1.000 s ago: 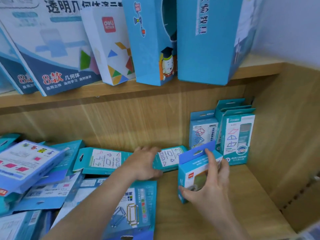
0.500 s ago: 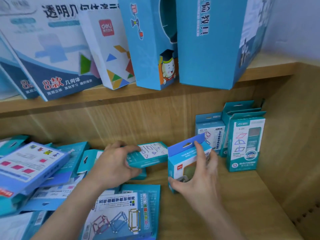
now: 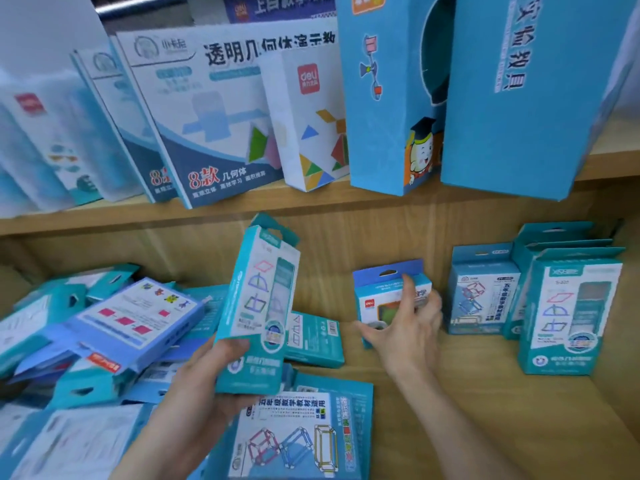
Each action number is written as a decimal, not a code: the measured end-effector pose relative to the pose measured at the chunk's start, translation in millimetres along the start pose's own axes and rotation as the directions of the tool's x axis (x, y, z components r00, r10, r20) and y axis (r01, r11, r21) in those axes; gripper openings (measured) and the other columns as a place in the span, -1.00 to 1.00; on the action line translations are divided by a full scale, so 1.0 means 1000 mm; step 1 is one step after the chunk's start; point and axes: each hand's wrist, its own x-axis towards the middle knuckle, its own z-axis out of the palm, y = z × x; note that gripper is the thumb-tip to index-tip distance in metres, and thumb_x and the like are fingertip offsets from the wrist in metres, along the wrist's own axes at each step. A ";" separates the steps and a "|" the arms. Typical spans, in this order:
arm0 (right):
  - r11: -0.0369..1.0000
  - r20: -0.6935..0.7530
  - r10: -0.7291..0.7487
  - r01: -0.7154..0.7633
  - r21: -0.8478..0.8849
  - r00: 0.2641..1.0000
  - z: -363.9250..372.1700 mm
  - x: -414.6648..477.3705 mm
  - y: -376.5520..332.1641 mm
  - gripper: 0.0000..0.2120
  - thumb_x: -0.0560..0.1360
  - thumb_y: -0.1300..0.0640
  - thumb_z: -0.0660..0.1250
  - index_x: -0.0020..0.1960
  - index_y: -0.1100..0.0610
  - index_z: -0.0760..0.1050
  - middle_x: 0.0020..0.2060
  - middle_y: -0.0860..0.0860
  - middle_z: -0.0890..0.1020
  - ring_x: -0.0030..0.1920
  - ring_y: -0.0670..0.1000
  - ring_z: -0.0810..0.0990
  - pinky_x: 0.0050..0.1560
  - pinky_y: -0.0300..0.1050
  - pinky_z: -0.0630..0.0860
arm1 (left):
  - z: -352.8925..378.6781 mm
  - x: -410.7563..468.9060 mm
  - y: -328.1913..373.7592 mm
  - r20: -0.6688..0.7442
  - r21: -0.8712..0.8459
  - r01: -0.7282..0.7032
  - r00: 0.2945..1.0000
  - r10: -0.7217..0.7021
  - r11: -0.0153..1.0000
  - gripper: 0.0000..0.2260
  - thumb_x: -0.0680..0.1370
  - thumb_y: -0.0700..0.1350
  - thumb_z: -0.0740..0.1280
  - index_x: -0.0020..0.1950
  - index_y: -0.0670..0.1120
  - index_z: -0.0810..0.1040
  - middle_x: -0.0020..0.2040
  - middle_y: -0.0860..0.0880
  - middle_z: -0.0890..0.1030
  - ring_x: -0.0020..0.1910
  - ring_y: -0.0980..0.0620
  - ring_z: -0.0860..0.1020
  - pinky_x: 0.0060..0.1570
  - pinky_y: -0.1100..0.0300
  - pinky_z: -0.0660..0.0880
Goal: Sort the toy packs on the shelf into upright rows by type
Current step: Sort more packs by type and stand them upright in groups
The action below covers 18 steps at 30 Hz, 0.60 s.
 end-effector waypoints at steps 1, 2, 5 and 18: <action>1.000 -0.023 0.007 -0.007 -0.001 1.000 0.003 0.003 0.000 0.05 0.11 -0.20 0.58 0.47 0.00 0.17 0.30 0.26 0.25 0.23 0.30 0.32 0.22 0.13 0.37 | -0.003 0.001 -0.002 0.046 -0.088 0.051 0.998 -0.048 0.995 -0.42 0.14 -0.18 0.44 0.16 -0.19 0.54 0.05 -0.26 0.65 -0.01 -0.26 0.62 -0.05 -0.24 0.54; 1.000 -0.039 0.015 -0.015 0.000 0.999 0.006 0.005 0.001 0.01 0.15 -0.19 0.57 0.46 0.00 0.18 0.25 0.27 0.29 0.18 0.30 0.34 0.18 0.13 0.38 | -0.004 0.001 -0.003 0.088 -0.141 0.101 0.992 -0.089 0.985 -0.35 0.08 -0.19 0.43 0.18 -0.22 0.52 0.08 -0.30 0.62 0.06 -0.32 0.59 -0.04 -0.26 0.52; 0.999 -0.046 0.026 -0.027 -0.022 0.999 0.007 0.008 0.004 -0.11 0.27 -0.17 0.51 0.47 -0.04 0.15 0.16 0.27 0.35 0.09 0.28 0.39 0.09 0.12 0.42 | -0.006 0.003 -0.013 0.154 -0.181 0.161 0.979 -0.134 0.970 -0.37 0.15 -0.27 0.39 0.24 -0.23 0.49 0.13 -0.33 0.59 0.14 -0.36 0.55 -0.07 -0.20 0.59; 0.999 0.128 -0.016 0.019 -0.027 0.992 -0.020 -0.002 0.007 -0.06 0.38 0.14 0.41 0.48 -0.20 -0.17 0.36 0.32 0.22 0.24 0.35 0.40 0.23 0.11 0.41 | 0.015 -0.013 -0.020 0.142 -0.153 0.070 0.989 -0.049 0.986 -0.68 0.42 -0.18 0.33 0.17 -0.13 0.54 0.04 -0.22 0.66 -0.03 -0.22 0.65 -0.13 -0.17 0.60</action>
